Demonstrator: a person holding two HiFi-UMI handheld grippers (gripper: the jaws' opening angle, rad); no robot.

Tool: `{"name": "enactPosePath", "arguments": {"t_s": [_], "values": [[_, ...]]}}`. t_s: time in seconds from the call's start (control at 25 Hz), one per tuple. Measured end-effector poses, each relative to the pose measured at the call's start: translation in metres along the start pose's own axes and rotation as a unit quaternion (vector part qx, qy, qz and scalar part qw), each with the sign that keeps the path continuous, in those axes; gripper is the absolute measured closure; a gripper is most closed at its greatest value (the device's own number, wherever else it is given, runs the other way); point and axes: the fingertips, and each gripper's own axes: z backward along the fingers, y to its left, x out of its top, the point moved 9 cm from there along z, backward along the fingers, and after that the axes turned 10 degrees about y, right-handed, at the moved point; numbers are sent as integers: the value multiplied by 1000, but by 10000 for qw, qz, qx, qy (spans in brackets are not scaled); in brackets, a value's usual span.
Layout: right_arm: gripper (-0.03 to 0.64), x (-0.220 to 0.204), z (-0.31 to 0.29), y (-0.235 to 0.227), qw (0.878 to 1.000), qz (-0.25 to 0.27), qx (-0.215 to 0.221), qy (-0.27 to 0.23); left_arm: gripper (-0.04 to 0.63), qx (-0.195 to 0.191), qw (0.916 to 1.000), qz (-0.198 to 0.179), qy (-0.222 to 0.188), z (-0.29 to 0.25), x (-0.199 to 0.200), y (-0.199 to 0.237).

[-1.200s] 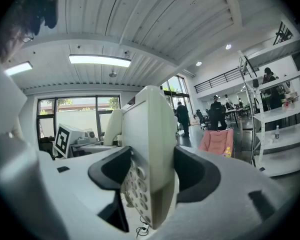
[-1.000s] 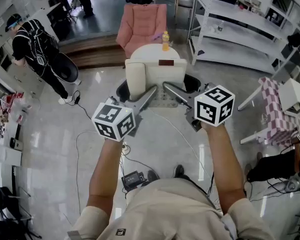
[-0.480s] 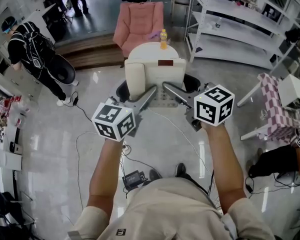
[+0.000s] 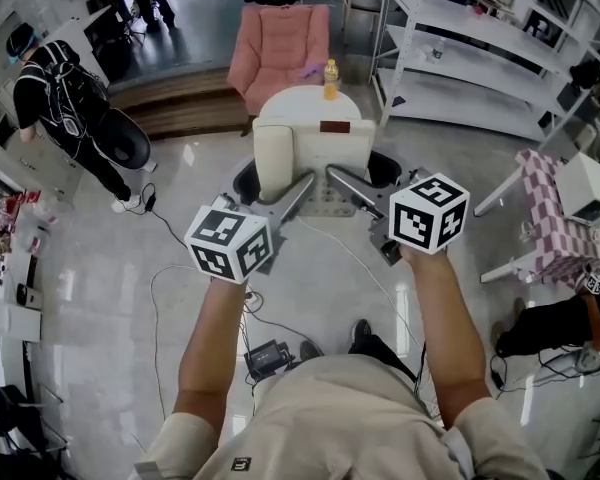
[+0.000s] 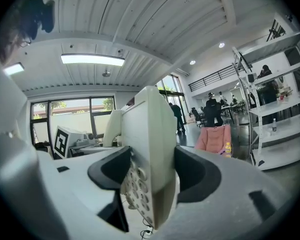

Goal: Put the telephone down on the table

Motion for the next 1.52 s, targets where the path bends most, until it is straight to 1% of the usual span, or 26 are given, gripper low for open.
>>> {"name": "enactPosePath", "arguments": {"t_s": [0.44, 0.72, 1.0, 1.16, 1.4, 1.52], "values": [[356, -2, -21, -31, 9992, -159, 351, 72, 233, 319, 9994, 63, 126, -21, -4, 12], [356, 14, -38, -81, 9976, -164, 654, 136, 233, 616, 9978, 149, 182, -63, 8, 23], [356, 16, -52, -123, 9951, -115, 957, 227, 233, 926, 9952, 227, 204, -98, 5, 27], [357, 34, -61, -158, 9932, -98, 1119, 296, 233, 1090, 9934, 293, 209, -129, 18, 34], [356, 30, -73, -170, 9907, -34, 1319, 347, 233, 1307, 9907, 334, 196, -136, 10, 38], [356, 35, -74, -196, 9893, -28, 1412, 366, 233, 1403, 9893, 342, 221, -161, 15, 36]]}}
